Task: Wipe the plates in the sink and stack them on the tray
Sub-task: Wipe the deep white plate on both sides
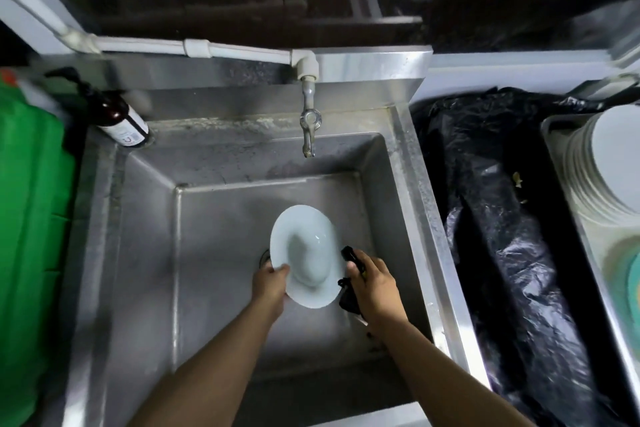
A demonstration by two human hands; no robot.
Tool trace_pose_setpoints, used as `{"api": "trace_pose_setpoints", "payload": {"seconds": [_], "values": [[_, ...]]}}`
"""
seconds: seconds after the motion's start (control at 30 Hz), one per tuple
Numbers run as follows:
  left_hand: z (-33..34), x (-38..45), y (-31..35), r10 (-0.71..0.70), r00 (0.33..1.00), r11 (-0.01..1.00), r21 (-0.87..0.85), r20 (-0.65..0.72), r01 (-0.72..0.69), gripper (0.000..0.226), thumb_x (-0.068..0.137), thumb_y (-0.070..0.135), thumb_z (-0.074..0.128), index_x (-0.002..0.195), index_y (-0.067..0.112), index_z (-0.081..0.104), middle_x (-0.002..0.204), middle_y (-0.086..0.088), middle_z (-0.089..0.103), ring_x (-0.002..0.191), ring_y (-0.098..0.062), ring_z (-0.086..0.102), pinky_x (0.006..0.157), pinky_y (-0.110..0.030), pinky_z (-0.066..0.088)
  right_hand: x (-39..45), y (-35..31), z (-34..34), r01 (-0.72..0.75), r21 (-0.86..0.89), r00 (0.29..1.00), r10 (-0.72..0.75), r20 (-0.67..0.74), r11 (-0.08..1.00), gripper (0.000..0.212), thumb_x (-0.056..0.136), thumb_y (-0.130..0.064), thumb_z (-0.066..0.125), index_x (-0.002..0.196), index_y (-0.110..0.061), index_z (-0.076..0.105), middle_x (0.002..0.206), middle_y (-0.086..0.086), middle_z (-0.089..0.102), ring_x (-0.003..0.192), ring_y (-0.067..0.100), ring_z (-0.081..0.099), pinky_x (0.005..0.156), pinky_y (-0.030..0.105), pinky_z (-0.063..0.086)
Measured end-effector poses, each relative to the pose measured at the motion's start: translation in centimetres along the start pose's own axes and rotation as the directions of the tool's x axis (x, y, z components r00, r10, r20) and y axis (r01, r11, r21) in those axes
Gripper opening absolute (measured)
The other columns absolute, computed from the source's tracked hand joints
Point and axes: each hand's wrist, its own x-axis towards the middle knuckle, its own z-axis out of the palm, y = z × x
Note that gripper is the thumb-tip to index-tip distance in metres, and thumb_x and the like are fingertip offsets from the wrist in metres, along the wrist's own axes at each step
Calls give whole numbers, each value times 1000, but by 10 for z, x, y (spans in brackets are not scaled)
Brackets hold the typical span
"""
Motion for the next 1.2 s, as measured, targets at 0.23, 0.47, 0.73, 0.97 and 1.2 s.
{"api": "trace_pose_setpoints", "payload": {"seconds": [0.23, 0.47, 0.73, 0.97, 1.2], "values": [[-36, -94, 30, 410, 910, 746, 595, -56, -299, 33, 97, 9, 54, 126, 12, 69, 118, -16, 73, 105, -35, 67, 86, -34, 50, -38, -35, -25, 77, -60, 993, -71, 93, 995, 41, 104, -43, 45, 141, -27, 54, 124, 4, 55, 101, 17, 60, 85, 18, 38], [-83, -179, 53, 650, 760, 475, 774, 13, -419, 40, 99, 8, 52, 134, 22, 64, 109, -13, 75, 98, -37, 70, 81, -38, 53, -61, -68, -41, 202, -52, 968, -191, 165, 978, 39, 103, -43, 46, 136, -26, 58, 123, 7, 56, 111, 26, 59, 86, 25, 41], [-112, -195, 74, 395, 905, 859, 414, -158, -303, 26, 97, 10, 58, 120, 11, 70, 112, -12, 73, 96, -32, 66, 81, -39, 57, -61, -122, -39, 304, -84, 939, -283, 197, 949, 40, 103, -49, 39, 140, -37, 52, 132, -2, 54, 117, 27, 56, 96, 33, 46], [-131, -206, 63, 93, 986, 957, -285, 138, -51, 31, 96, 0, 59, 125, 8, 65, 114, -18, 75, 107, -43, 69, 87, -58, 58, -70, -176, -18, 530, -335, 833, -404, 378, 779, 50, 102, -54, 37, 150, -44, 33, 157, -12, 33, 140, 26, 36, 110, 42, 36], [-155, -205, 65, 118, 971, 935, -353, 207, -39, 29, 100, 2, 53, 126, 10, 64, 110, -17, 76, 100, -38, 70, 74, -45, 60, -97, -158, -4, 545, -573, 838, -411, 358, 612, 61, 93, -54, 43, 148, -29, 42, 154, 0, 36, 140, 29, 33, 115, 41, 28]]}}
